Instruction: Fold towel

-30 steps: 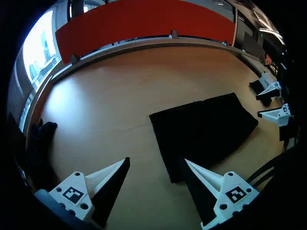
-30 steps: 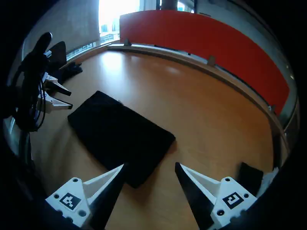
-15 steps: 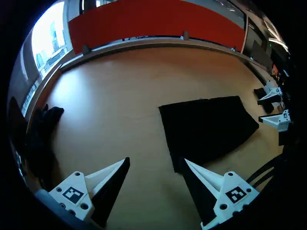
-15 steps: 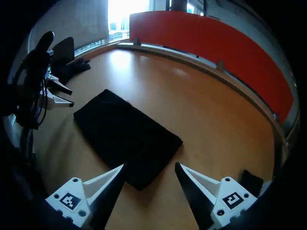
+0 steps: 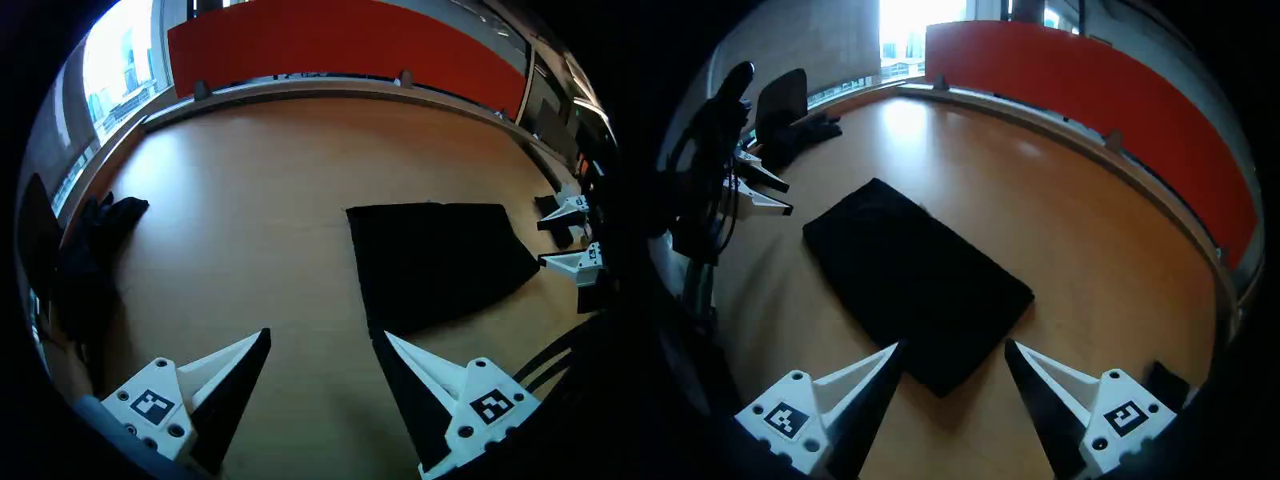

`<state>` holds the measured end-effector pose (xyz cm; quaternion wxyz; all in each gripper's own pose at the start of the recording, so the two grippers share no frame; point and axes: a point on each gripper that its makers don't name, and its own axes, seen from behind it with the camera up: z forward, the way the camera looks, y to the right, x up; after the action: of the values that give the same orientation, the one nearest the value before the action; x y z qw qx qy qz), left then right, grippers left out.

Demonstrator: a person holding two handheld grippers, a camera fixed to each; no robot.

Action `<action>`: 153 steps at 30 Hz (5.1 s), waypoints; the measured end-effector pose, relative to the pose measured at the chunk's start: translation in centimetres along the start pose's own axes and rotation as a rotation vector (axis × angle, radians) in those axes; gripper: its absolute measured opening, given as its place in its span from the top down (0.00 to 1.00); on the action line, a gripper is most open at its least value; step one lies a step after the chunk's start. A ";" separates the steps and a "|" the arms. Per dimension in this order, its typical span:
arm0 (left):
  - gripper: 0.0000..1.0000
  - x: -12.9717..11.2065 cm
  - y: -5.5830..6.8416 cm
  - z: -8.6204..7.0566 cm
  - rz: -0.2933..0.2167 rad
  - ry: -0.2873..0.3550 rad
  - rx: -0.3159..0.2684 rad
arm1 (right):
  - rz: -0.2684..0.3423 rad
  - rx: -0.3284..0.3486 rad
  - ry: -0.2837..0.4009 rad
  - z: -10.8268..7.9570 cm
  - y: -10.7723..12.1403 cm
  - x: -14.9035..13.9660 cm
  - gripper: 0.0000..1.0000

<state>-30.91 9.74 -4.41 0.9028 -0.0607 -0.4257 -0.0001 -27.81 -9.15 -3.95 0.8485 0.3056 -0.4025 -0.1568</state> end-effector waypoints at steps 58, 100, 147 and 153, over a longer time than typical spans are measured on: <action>0.06 -2.3 -2.0 -2.4 -0.057 -0.018 0.034 | 0.003 -0.010 0.019 -2.3 0.7 1.1 0.95; 0.06 -0.9 -1.4 -2.3 -0.048 0.004 0.032 | -0.118 -0.124 0.134 -8.4 6.2 7.9 0.95; 0.06 -0.7 -3.3 -4.2 -0.085 0.034 0.054 | -0.190 0.178 0.076 0.0 -8.5 7.2 0.95; 0.06 -1.3 -3.7 -4.4 -0.091 0.028 0.062 | -0.170 0.211 0.031 1.8 -9.9 5.5 0.95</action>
<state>-28.56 5.53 -7.73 0.9092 -0.0135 -0.4152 -0.0287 -25.92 -20.18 -6.21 0.8014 0.4288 -0.3761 -0.1803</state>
